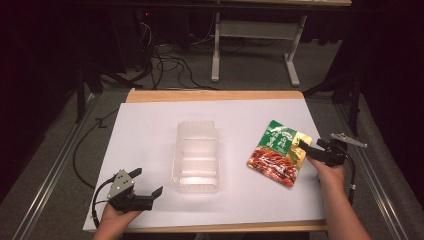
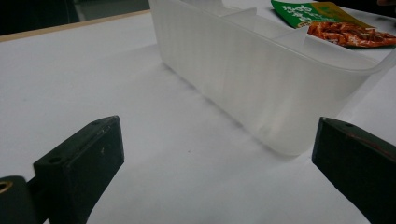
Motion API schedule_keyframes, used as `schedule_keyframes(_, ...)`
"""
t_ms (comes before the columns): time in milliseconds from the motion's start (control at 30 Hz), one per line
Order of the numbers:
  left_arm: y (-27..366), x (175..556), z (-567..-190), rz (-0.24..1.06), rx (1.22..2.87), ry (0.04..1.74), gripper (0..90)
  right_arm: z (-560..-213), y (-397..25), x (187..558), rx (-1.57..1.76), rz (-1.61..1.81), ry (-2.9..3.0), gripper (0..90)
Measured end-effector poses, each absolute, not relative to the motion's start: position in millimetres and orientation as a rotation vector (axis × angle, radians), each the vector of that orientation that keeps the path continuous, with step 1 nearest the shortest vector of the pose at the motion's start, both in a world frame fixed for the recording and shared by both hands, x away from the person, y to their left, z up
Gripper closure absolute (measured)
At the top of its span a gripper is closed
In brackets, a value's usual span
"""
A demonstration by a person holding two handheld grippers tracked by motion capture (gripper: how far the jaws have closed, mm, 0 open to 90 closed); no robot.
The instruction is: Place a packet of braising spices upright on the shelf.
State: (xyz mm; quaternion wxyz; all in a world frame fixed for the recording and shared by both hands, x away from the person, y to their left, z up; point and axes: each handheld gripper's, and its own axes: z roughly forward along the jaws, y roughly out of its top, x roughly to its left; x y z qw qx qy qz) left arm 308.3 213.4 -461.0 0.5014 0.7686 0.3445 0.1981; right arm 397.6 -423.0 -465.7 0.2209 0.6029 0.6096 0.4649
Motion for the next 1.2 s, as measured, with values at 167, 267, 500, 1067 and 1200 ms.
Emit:
schedule_keyframes(167, 213.1, 308.4, -461.8, 0.484, 1.865, 0.831, 2.8, -464.6, -431.4, 412.6, 1.723, 1.322, 1.667, 12.6)
schedule_keyframes(267, 213.4, 308.2, -461.8, 0.487, 1.868, 0.830, 2.8, -462.8, -436.6, 419.0, 1.759, 1.351, 1.657, 14.9)
schedule_keyframes(500, 213.3, 307.9, -461.3, 0.489, 1.866, 0.828, 2.8, -471.5, -442.3, 428.8, 1.866, 1.351, 1.648, 15.4)
schedule_keyframes(1067, 212.9, 306.8, -461.4, 0.489, 1.869, 0.822, 2.8, -479.3, -446.0, 441.3, 2.003, 1.333, 1.639, 17.4)
schedule_keyframes(1200, 212.4, 307.2, -461.5, 0.485, 1.872, 0.819, 2.8, -480.0, -442.6, 441.2, 2.001, 1.371, 1.671, 22.4)
